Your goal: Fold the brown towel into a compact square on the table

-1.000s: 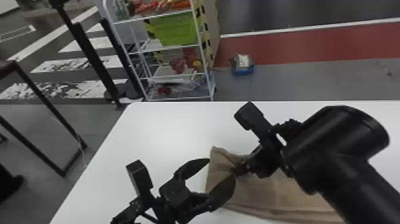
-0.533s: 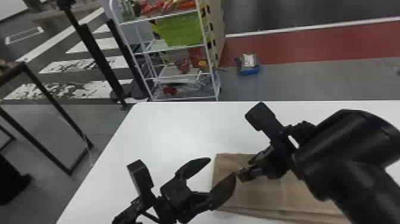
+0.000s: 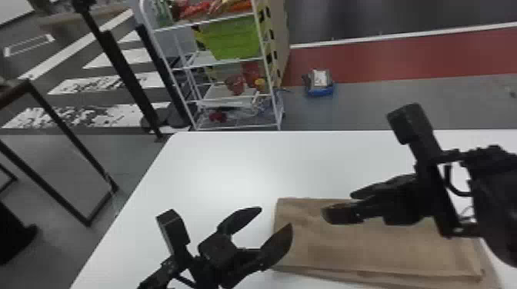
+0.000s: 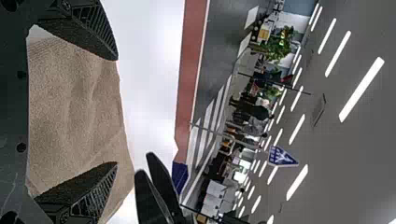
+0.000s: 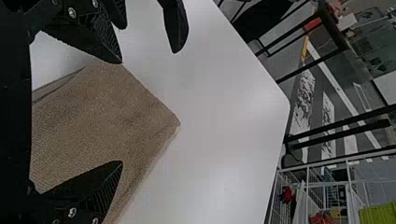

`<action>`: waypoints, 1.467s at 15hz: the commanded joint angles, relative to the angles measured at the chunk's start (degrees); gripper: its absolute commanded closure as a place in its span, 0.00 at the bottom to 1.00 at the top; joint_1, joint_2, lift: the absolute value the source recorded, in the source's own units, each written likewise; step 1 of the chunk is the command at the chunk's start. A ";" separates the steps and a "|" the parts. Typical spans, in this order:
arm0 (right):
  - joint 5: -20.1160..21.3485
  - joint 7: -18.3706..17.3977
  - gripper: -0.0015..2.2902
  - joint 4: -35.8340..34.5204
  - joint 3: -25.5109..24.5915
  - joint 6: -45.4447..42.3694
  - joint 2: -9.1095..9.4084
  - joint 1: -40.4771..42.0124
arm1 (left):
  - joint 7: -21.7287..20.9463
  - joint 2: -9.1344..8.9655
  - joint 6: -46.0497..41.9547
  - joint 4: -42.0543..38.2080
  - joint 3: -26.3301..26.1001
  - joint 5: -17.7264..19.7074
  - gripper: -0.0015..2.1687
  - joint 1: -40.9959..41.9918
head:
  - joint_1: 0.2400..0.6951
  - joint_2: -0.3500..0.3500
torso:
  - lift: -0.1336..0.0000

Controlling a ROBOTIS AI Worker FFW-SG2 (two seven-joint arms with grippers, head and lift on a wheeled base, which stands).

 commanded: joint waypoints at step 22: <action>6.83 10.49 0.13 -13.95 -19.79 7.01 -18.06 13.26 | -1.35 -0.15 0.00 2.91 -2.77 -2.30 0.07 -1.50 | 1.00 0.40 | 0.07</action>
